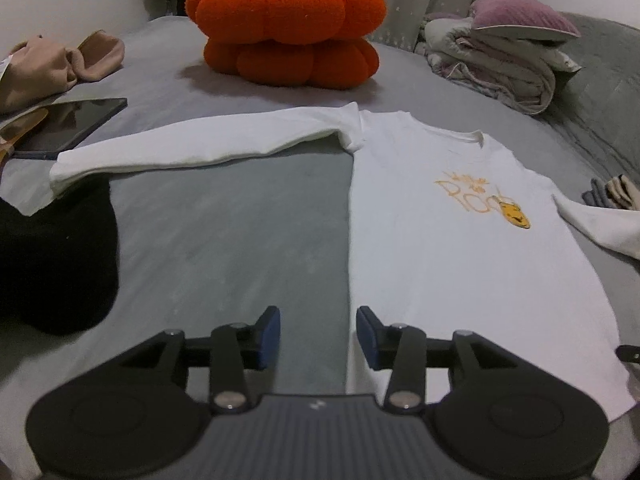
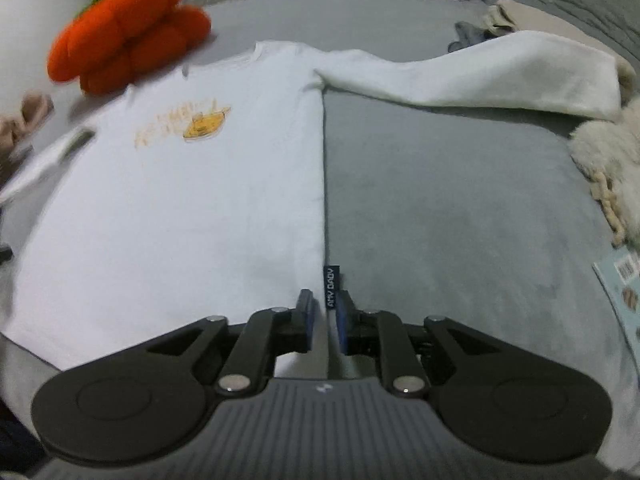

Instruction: Fold clothes

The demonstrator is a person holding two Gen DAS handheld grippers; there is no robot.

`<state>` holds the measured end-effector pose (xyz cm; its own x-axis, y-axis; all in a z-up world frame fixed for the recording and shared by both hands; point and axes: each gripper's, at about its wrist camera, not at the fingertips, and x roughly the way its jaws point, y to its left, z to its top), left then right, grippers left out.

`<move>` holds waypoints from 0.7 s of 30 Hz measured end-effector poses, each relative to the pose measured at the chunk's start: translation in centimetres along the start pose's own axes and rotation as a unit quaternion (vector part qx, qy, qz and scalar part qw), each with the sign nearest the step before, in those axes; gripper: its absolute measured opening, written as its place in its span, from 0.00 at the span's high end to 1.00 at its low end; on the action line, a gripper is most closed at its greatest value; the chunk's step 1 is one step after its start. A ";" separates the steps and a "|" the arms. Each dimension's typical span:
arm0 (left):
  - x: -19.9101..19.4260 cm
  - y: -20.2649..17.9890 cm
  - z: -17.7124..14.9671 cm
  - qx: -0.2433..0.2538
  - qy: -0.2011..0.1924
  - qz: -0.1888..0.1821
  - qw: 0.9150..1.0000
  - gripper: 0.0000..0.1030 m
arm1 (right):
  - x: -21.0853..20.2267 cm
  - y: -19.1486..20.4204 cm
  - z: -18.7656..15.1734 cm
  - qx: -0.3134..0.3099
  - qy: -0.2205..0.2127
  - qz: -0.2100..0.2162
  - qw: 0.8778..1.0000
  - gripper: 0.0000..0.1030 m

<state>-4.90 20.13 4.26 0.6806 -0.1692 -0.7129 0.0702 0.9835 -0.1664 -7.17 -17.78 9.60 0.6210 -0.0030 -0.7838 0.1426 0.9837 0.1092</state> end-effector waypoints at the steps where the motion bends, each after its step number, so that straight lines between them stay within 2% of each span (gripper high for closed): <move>1: 0.1 0.2 0.2 -0.003 0.001 0.002 1.000 0.58 | -0.1 0.0 0.0 -0.003 -0.003 -0.001 1.000 0.86; 4: 0.1 1.2 1.2 -0.021 -0.006 0.003 1.000 0.54 | -0.5 0.0 0.5 -0.006 -0.019 0.000 1.000 0.85; 6: -0.4 2.7 2.4 -0.039 -0.024 0.011 0.999 0.47 | -0.6 0.0 1.1 -0.012 -0.024 0.002 1.000 0.82; 8: -1.0 5.4 4.0 -0.069 -0.048 0.034 0.996 0.44 | -0.3 0.2 2.2 -0.019 -0.026 0.005 0.999 0.80; 12: -1.4 11.7 6.2 -0.139 -0.077 0.097 0.983 0.42 | 0.6 1.7 4.8 -0.063 -0.035 0.010 0.997 0.79; 14: -1.3 15.0 7.1 -0.175 -0.088 0.131 0.972 0.42 | 1.3 2.6 5.9 -0.084 -0.041 0.014 0.996 0.70; 15: -1.1 16.0 7.2 -0.187 -0.086 0.131 0.970 0.42 | 1.8 3.0 6.2 -0.090 -0.044 0.015 0.995 0.63; 18: -0.3 19.0 7.8 -0.222 -0.081 0.130 0.963 0.42 | 3.1 4.2 6.7 -0.104 -0.051 0.022 0.993 0.62; 21: 0.8 20.6 9.0 -0.225 -0.087 0.157 0.958 0.38 | 3.6 5.0 6.0 -0.116 -0.050 0.029 0.992 0.62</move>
<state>3.69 40.84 6.42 0.7308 0.1826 -0.6577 -0.4531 0.8504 -0.2674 0.42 -13.96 10.96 0.6979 0.0481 -0.7145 -0.0689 0.9976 -0.0002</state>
